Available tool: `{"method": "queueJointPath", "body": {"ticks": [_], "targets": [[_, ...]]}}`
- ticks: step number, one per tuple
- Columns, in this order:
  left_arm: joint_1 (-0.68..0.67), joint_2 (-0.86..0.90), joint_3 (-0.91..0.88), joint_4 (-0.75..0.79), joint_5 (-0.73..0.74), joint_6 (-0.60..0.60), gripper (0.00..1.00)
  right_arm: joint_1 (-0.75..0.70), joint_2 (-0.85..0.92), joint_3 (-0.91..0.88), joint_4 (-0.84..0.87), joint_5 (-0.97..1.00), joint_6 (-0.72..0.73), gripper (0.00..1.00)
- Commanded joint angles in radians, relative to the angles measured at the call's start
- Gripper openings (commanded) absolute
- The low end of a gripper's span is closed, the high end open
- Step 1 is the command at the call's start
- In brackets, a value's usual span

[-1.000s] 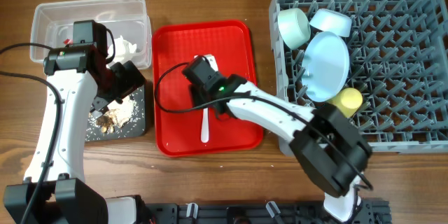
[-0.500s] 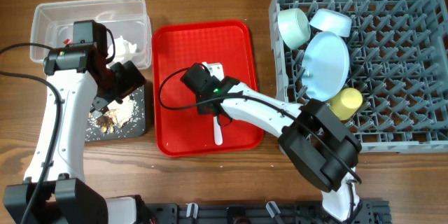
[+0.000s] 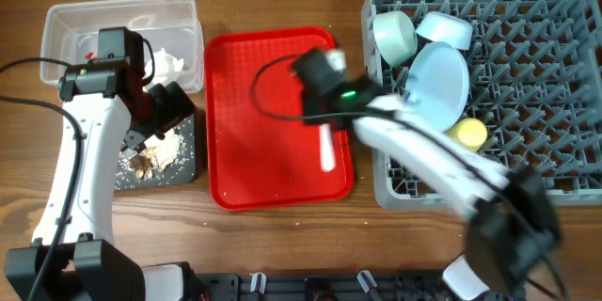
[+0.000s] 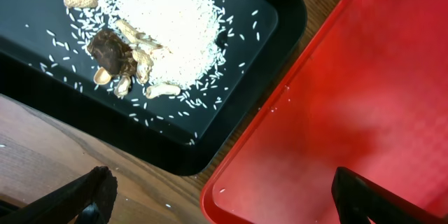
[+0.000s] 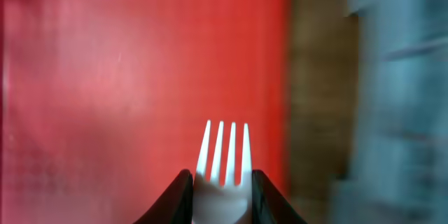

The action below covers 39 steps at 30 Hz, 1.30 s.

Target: Sort waste into correct bins and load items into the dishwasher rack

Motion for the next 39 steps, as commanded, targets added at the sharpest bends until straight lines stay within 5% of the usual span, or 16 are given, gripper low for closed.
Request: {"method": "queueJointPath", "body": {"ticks": [1,8,11,20,23,26,33,39], "targets": [[0.005,-0.020,0.000,0.000,-0.013,-0.017,1.00,-0.130,-0.135,0.003,-0.056,0.007,-0.189,0.18],[0.005,-0.020,0.000,0.000,-0.013,-0.017,1.00,-0.356,-0.115,-0.023,-0.080,-0.027,-0.319,0.18],[0.005,-0.020,0.000,0.000,-0.008,-0.017,1.00,-0.372,-0.067,-0.024,-0.072,-0.027,-0.318,0.38],[-0.009,-0.020,0.000,0.040,0.071,0.041,1.00,-0.372,-0.084,-0.023,-0.072,-0.071,-0.309,0.47],[-0.070,-0.020,0.000,0.137,0.155,0.132,1.00,-0.372,-0.134,-0.022,-0.035,-0.173,-0.333,0.68],[-0.158,-0.019,0.000,0.218,0.171,0.211,1.00,-0.373,-0.161,-0.022,-0.016,-0.356,-0.451,0.79],[-0.218,-0.040,-0.016,0.064,0.113,0.213,1.00,-0.438,-0.222,-0.025,-0.176,-0.340,-0.232,0.86],[-0.315,-0.338,-0.230,0.209,0.056,0.212,1.00,-0.437,-0.451,-0.199,-0.097,-0.304,-0.229,0.91]]}}
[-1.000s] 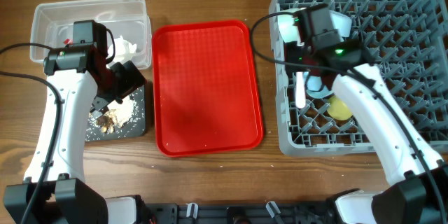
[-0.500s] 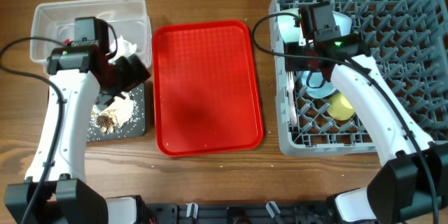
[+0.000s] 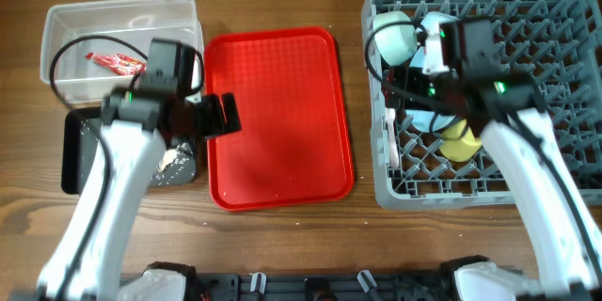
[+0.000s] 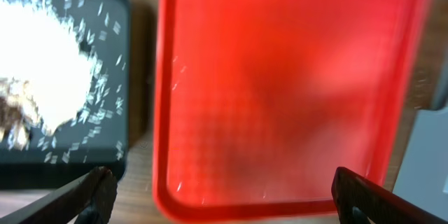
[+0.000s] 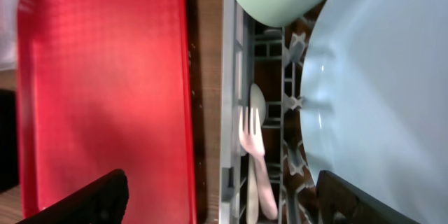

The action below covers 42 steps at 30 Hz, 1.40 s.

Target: Sort waste into correct bins and load items into the dishwasher rack

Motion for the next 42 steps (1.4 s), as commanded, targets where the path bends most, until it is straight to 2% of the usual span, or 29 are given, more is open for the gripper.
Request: {"method": "queueJointPath", "body": {"ticks": [1,2,5,9,13,22,27,30,33,37,42], "targets": [[-0.087,-0.247,-0.156,0.084,-0.043,0.011,1.00,0.002,-0.190,-0.162,0.078,0.017,0.019,0.95],[-0.106,-0.309,-0.194,0.105,-0.062,-0.013,1.00,0.002,-0.246,-0.209,0.102,0.017,0.018,0.99],[-0.132,-0.483,-0.290,0.109,-0.104,-0.053,1.00,0.002,-0.484,-0.352,0.133,0.063,0.031,1.00],[-0.132,-0.569,-0.308,0.110,-0.104,-0.053,1.00,0.001,-0.690,-0.375,0.021,0.108,0.045,1.00],[-0.132,-0.563,-0.308,0.110,-0.104,-0.053,1.00,0.001,-0.722,-0.375,0.008,0.108,0.045,1.00],[-0.132,-0.559,-0.308,0.110,-0.104,-0.053,1.00,0.001,-0.663,-0.375,-0.005,0.156,0.042,1.00],[-0.132,-0.559,-0.308,0.109,-0.104,-0.053,1.00,-0.011,-0.714,-0.394,0.140,0.198,0.037,1.00],[-0.132,-0.559,-0.308,0.109,-0.104,-0.053,1.00,-0.029,-0.811,-0.455,0.245,0.187,-0.035,1.00],[-0.132,-0.559,-0.308,0.109,-0.104,-0.053,1.00,-0.052,-0.998,-0.599,0.391,0.184,-0.090,1.00],[-0.132,-0.559,-0.308,0.110,-0.104,-0.053,1.00,-0.084,-1.212,-0.784,0.550,0.182,-0.090,1.00],[-0.132,-0.559,-0.308,0.110,-0.104,-0.053,1.00,-0.090,-1.365,-1.016,0.784,0.182,-0.132,1.00]]}}
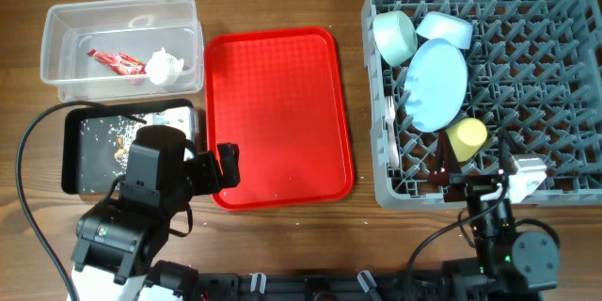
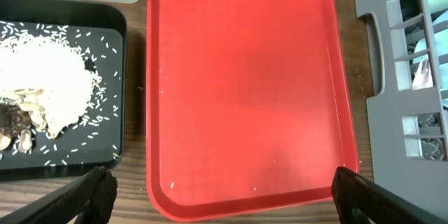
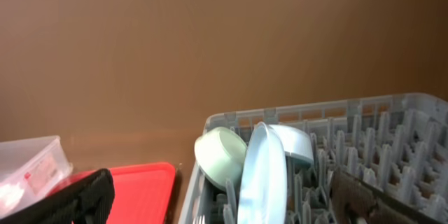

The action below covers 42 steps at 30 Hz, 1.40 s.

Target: Sort waste into correct bins and load items into the dishwasher rack

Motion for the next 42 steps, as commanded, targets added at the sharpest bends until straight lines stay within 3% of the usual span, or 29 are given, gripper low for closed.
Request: {"method": "queueJointPath", "body": {"ticks": [1,6,8,10,36,39,42], "targets": [[-0.006,-0.001,-0.010,0.003,-0.016,-0.014,1.00,-0.009,-0.049,-0.124,0.135,0.009,-0.036,1.00],[-0.006,-0.001,-0.010,0.003,-0.016,-0.014,1.00,-0.016,-0.049,-0.277,0.334,0.007,-0.145,1.00],[-0.006,-0.001,-0.010,0.003,-0.016,-0.014,1.00,-0.025,-0.049,-0.314,0.324,-0.007,-0.176,1.00],[-0.006,-0.001,-0.010,0.003,-0.016,-0.014,1.00,-0.031,-0.049,-0.313,0.211,-0.014,-0.160,1.00],[-0.005,-0.002,-0.010,-0.019,-0.028,0.011,1.00,-0.032,-0.049,-0.313,0.208,-0.029,-0.141,1.00],[0.045,-0.037,-0.018,-0.047,-0.028,0.013,1.00,-0.032,-0.049,-0.313,0.208,-0.029,-0.140,1.00],[0.135,-0.113,-0.075,0.052,-0.016,0.013,1.00,-0.032,-0.048,-0.313,0.208,-0.029,-0.140,1.00]]}}
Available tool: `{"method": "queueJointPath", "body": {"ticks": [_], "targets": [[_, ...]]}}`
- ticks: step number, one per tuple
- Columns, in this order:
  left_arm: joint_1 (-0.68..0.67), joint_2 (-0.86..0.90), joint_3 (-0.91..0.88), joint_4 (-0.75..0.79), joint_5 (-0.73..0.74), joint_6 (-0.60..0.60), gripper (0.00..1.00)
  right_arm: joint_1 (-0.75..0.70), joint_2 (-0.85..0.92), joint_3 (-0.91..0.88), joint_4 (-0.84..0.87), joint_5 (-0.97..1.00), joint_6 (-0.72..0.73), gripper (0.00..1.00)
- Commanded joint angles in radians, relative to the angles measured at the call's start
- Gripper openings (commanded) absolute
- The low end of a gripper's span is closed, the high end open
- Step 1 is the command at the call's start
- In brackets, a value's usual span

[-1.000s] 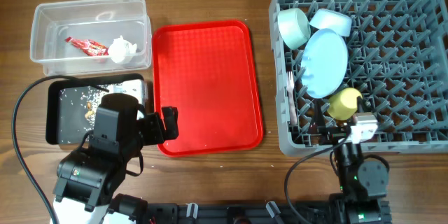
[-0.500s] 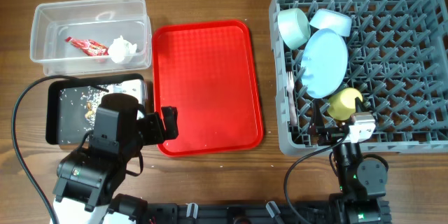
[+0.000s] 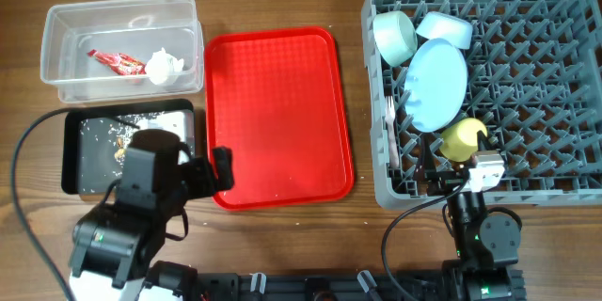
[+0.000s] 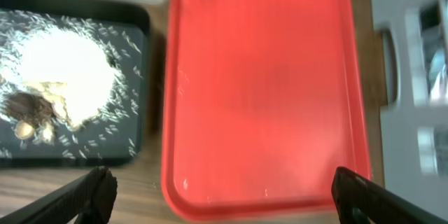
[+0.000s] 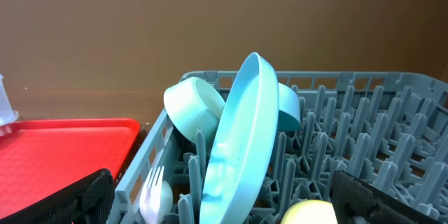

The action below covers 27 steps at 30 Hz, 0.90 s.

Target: Sort waste into correct bins and load items into the dishwasher rack

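Note:
The red tray (image 3: 277, 103) lies bare in the middle. To its right the grey dishwasher rack (image 3: 564, 75) holds a mint bowl (image 3: 393, 36), a pale blue bowl (image 3: 444, 28), a blue plate (image 3: 437, 83) on edge, a yellow cup (image 3: 463, 139) and a white fork (image 5: 150, 185) beside a spoon in its left slot. My left gripper (image 3: 205, 171) hangs open over the tray's front left corner with nothing between its fingers. At the rack's front edge my right gripper (image 3: 459, 181) is open and empty, facing the plate (image 5: 241, 126).
A black tray (image 3: 85, 165) with rice and peanut shells (image 4: 66, 77) sits left of the red tray. Behind it a clear bin (image 3: 56, 28) holds a red wrapper (image 3: 105, 60) and a crumpled tissue (image 3: 160, 64). Both arms' bases and cables occupy the table's front edge.
My right arm has shifted left along the rack's front edge and now looks closer at the plate and fork. The left arm barely moved. Both grippers stay open.
My right gripper first held the white fork over the red tray while the left hung open by the black tray. Then the fork lay in the rack's left slot and the right gripper was open. Both arms then stood back at the table's front, where they remain.

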Motion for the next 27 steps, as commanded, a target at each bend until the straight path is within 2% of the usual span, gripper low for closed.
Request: {"method": "queueJointPath", "body": {"ticks": [1,5,8,11,15,18,21,23,27], "targets": [[0.104,-0.119,-0.089,0.118,-0.009,0.012,1.00,-0.004,-0.011,-0.001,0.006,-0.020,-0.003,1.00],[0.168,-0.318,-0.261,0.285,-0.010,0.013,1.00,-0.004,-0.011,-0.001,0.006,-0.020,-0.003,1.00],[0.175,-0.492,-0.425,0.418,-0.010,0.109,1.00,-0.004,-0.011,-0.001,0.006,-0.020,-0.003,1.00],[0.188,-0.623,-0.561,0.540,-0.009,0.143,1.00,-0.004,-0.011,-0.001,0.006,-0.020,-0.003,1.00],[0.218,-0.760,-0.741,0.759,-0.008,0.142,1.00,-0.004,-0.011,-0.001,0.006,-0.020,-0.003,1.00],[0.223,-0.763,-0.850,0.944,-0.006,0.143,1.00,-0.004,-0.011,-0.001,0.006,-0.020,-0.003,1.00],[0.224,-0.763,-0.849,0.880,-0.032,0.153,1.00,-0.004,-0.011,-0.001,0.006,-0.020,-0.003,1.00],[0.223,-0.763,-0.849,0.883,-0.031,0.193,1.00,-0.004,-0.011,-0.001,0.006,-0.020,-0.003,1.00],[0.223,-0.762,-0.849,0.884,-0.028,0.192,1.00,-0.004,-0.011,-0.001,0.006,-0.020,-0.003,1.00]]}}
